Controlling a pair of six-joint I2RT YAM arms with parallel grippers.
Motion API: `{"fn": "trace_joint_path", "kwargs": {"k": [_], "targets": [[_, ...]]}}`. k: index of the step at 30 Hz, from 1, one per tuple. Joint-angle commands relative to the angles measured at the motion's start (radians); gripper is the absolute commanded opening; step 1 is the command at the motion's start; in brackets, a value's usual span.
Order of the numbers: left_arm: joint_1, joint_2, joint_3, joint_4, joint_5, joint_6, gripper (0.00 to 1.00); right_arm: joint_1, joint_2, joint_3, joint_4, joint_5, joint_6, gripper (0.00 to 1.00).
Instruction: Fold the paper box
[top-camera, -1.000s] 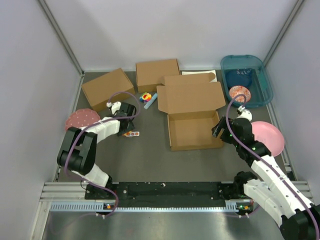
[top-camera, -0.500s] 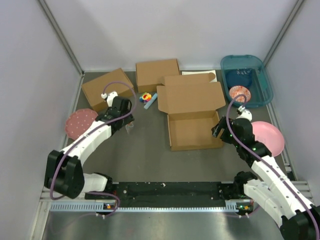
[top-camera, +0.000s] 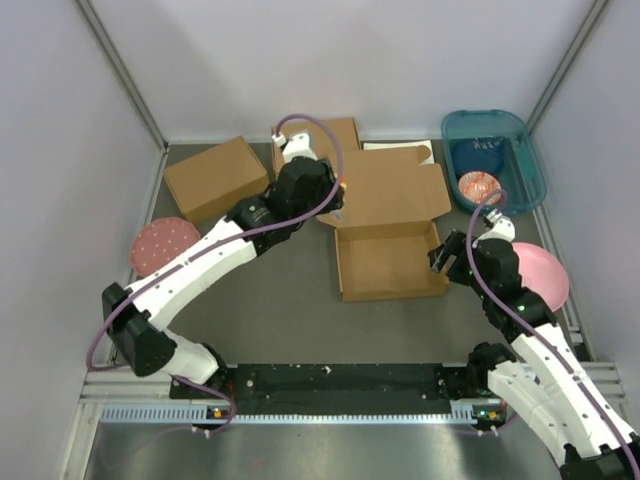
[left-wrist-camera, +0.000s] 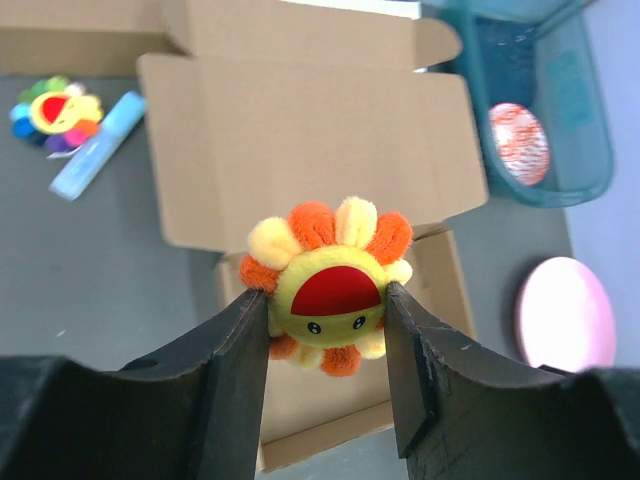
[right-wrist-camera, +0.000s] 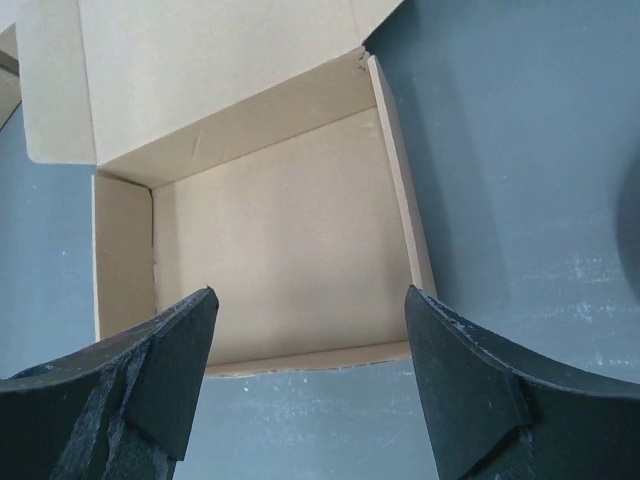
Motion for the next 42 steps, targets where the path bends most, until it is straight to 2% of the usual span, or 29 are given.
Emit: {"fn": "trace_joint_path", "kwargs": {"k": [1, 7, 14, 17, 18, 21, 25, 29, 34, 42], "targets": [[-0.064, 0.103, 0.134, -0.003, -0.016, 0.039, 0.47, 0.013, -0.041, 0.057, -0.036, 0.029, -0.03, 0.77], [-0.138, 0.278, 0.194, 0.028, 0.033, 0.02, 0.48, 0.013, -0.087, 0.08, -0.108, 0.051, -0.055, 0.77], [-0.158, 0.471, 0.223, 0.036, 0.096, -0.007, 0.49, 0.013, -0.13, 0.111, -0.168, 0.081, -0.073, 0.77], [-0.157, 0.524, 0.248, 0.017, 0.11, -0.007, 0.57, 0.013, -0.126, 0.114, -0.171, 0.085, -0.073, 0.77], [-0.157, 0.528, 0.251, 0.011, 0.109, -0.008, 0.67, 0.013, -0.124, 0.112, -0.171, 0.083, -0.073, 0.77], [-0.157, 0.504, 0.239, 0.002, 0.075, -0.002, 0.83, 0.013, -0.117, 0.111, -0.171, 0.086, -0.07, 0.77], [-0.157, 0.391, 0.191, -0.01, 0.001, 0.029, 0.91, 0.013, -0.094, 0.108, -0.163, 0.097, -0.061, 0.77], [-0.152, 0.242, 0.041, 0.017, -0.104, 0.035, 0.93, 0.013, -0.054, 0.086, -0.131, 0.109, -0.053, 0.77], [-0.114, 0.104, -0.232, 0.115, -0.12, 0.036, 0.93, 0.013, 0.015, 0.046, -0.046, 0.161, -0.042, 0.77], [-0.103, 0.137, -0.34, 0.249, -0.086, 0.029, 0.91, 0.011, 0.273, 0.031, 0.162, 0.267, -0.044, 0.77]]}}
